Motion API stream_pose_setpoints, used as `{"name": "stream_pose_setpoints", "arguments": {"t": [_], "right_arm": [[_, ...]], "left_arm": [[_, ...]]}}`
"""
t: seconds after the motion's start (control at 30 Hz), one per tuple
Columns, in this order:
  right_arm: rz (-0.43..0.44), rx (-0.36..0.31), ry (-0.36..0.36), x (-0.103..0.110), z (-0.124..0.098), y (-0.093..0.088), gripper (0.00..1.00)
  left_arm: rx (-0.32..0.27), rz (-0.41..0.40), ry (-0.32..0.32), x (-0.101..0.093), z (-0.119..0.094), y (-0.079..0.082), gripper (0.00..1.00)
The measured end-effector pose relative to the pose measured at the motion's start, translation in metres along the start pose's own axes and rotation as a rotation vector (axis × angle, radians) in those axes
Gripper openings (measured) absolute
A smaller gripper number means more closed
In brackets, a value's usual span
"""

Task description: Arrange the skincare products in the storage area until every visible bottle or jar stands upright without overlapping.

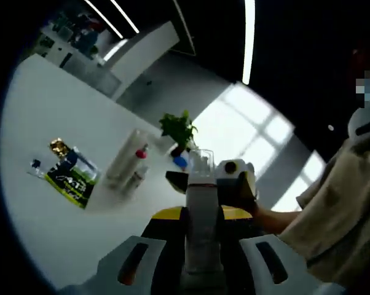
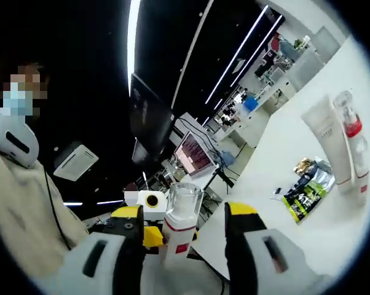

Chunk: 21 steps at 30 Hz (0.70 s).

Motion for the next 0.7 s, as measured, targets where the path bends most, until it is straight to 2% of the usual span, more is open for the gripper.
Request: {"name": "stream_pose_setpoints", "arguments": {"t": [0.13,0.37,0.6,0.7], "right_arm": [[0.012,0.012,0.035,0.004,0.003,-0.003,0.42],[0.027,0.015,0.077,0.01,0.006,-0.004,0.33],[0.002,0.016,0.12,0.015,0.006,-0.004,0.23],[-0.012,0.016,0.129,0.016,0.006,-0.005,0.22]], "left_arm": [[-0.048,-0.038,-0.046,-0.004,0.0,0.004,0.17],[-0.066,-0.075,-0.104,-0.01,0.003,0.006,0.17],[-0.051,-0.09,-0.117,-0.009,0.006,0.006,0.17],[-0.033,-0.088,-0.132,-0.011,0.006,0.005,0.17]]}}
Point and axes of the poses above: the point that each gripper's makers call its tool centre point, and the gripper's own axes: z roughly forward along the fingers, x roughly to its left, y roughly out of its top, the point moved 7 cm from there along -z, roughly backward along the fingers, and after that the axes turned 10 degrees about z, right-handed, at the moved point
